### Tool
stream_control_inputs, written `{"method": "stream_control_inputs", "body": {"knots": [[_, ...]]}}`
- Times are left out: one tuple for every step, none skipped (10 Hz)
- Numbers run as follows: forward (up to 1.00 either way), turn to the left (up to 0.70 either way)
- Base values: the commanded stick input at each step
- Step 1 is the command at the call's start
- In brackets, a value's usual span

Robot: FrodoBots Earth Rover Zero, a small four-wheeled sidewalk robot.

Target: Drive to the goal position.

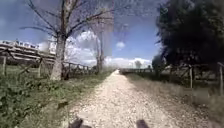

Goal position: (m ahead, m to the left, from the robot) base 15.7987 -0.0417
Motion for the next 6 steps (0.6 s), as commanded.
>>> {"method": "stream_control_inputs", "body": {"knots": [[0.7,0.0],[0.7,0.0],[0.7,0.0],[0.7,0.0],[0.7,0.0],[0.7,0.0]]}}
